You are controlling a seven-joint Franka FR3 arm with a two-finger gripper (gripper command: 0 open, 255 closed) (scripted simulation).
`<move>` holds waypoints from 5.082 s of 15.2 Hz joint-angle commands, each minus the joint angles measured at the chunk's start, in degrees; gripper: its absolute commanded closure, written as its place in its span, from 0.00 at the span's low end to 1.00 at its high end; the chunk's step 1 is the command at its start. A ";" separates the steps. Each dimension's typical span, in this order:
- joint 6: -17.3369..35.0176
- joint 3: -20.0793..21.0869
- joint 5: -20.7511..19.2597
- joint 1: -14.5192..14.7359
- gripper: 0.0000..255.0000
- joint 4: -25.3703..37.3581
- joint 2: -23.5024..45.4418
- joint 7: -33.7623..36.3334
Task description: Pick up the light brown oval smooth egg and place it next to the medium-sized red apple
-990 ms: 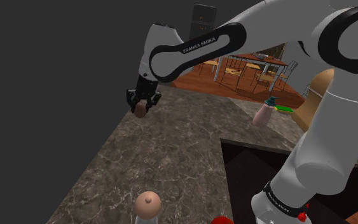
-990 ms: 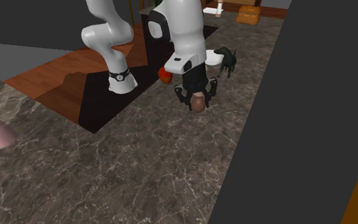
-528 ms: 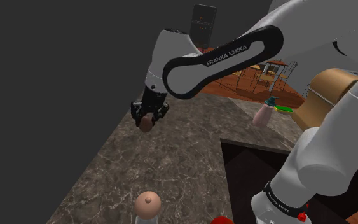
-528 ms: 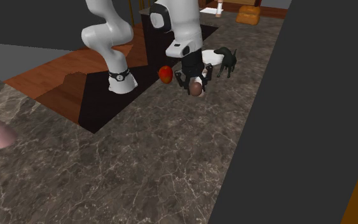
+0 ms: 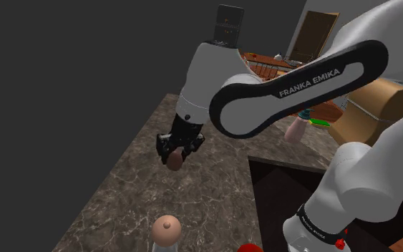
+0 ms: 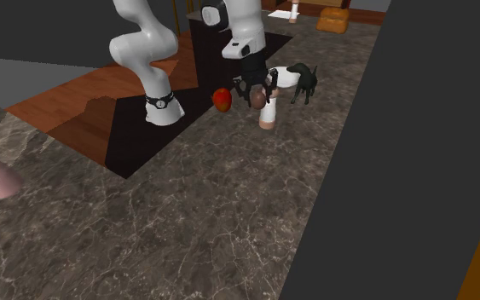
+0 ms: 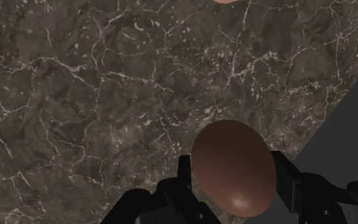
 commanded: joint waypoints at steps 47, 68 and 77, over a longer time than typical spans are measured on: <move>26.62 34.46 3.92 2.23 1.00 -21.10 2.97 30.76; 23.13 27.13 7.86 11.05 0.00 -22.07 -1.10 28.51; 20.60 25.18 10.11 13.50 0.00 -22.08 -3.68 26.97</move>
